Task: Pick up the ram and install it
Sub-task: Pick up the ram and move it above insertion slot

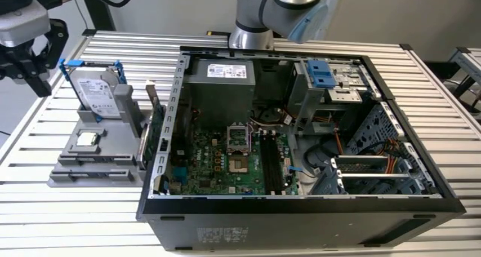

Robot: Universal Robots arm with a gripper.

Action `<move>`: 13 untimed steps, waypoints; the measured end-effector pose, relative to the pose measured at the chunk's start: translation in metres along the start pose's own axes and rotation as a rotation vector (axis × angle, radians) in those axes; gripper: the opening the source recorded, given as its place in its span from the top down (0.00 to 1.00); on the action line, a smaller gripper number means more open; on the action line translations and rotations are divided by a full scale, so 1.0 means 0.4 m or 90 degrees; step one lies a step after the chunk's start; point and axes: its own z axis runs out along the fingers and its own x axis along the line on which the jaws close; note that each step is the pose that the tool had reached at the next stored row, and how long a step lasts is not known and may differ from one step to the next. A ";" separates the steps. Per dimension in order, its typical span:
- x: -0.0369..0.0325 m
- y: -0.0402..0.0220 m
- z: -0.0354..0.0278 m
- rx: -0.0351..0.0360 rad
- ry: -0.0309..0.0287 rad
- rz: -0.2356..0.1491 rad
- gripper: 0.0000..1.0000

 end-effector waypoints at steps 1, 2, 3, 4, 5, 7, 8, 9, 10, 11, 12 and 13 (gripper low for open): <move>0.000 0.000 0.000 -0.0002 0.0006 -0.011 1.00; 0.000 0.000 0.000 -0.0004 0.0012 -0.023 1.00; 0.000 0.000 0.000 -0.0006 0.0018 -0.034 1.00; 0.000 0.000 0.000 -0.0008 0.0025 -0.045 1.00; 0.000 0.000 0.000 -0.0010 0.0030 -0.056 1.00; 0.000 0.000 0.000 -0.0014 0.0042 -0.079 1.00; 0.000 0.000 0.000 -0.0016 0.0049 -0.090 1.00; 0.000 0.000 0.000 -0.0018 0.0054 -0.100 1.00; 0.000 0.000 0.000 -0.0020 0.0060 -0.112 1.00; 0.000 0.000 0.000 -0.0022 0.0066 -0.123 1.00; 0.000 0.000 0.000 -0.0025 0.0072 -0.134 1.00; 0.000 0.000 0.000 -0.0026 0.0078 -0.146 1.00</move>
